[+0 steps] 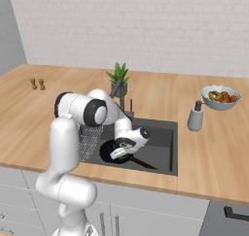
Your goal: Pick the pan and sponge and place them into the sink. Then turn on the water.
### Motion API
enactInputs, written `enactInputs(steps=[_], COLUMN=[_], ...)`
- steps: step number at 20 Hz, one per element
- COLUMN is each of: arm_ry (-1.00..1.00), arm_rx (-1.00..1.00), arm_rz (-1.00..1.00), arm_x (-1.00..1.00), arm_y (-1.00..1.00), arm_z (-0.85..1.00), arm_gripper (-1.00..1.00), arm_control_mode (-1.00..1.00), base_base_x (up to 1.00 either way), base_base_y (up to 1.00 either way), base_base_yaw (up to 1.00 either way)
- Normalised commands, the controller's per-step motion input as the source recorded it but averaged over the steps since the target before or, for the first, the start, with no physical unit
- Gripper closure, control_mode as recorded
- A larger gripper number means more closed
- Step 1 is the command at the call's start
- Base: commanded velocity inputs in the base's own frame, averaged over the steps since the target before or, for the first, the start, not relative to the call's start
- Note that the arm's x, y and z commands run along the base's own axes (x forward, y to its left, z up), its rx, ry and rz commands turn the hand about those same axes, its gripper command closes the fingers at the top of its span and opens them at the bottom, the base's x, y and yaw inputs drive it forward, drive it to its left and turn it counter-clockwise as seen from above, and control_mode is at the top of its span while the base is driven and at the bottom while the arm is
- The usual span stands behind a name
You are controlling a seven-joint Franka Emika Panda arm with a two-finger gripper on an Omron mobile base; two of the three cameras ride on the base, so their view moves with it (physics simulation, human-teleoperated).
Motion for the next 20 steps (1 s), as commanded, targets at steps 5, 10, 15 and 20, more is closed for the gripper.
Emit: enactInputs(steps=[5,10,15,20], arm_ry=[-0.12,-0.12,-0.11,-0.15], arm_rx=[0.0,0.0,0.0,0.05], arm_rz=[0.0,0.0,0.0,0.0], arm_x=[0.24,0.14,0.06,0.0], arm_y=[0.0,0.0,0.0,-0.11], arm_z=[-0.1,-0.12,-0.13,0.0], arm_gripper=[1.0,-1.0,-1.0,-1.0], arm_control_mode=[-1.0,-1.0,-1.0,-1.0], base_base_x=[0.0,0.0,0.0,0.0], base_base_y=[0.0,0.0,0.0,0.0], base_base_yaw=[0.0,0.0,0.0,0.0])
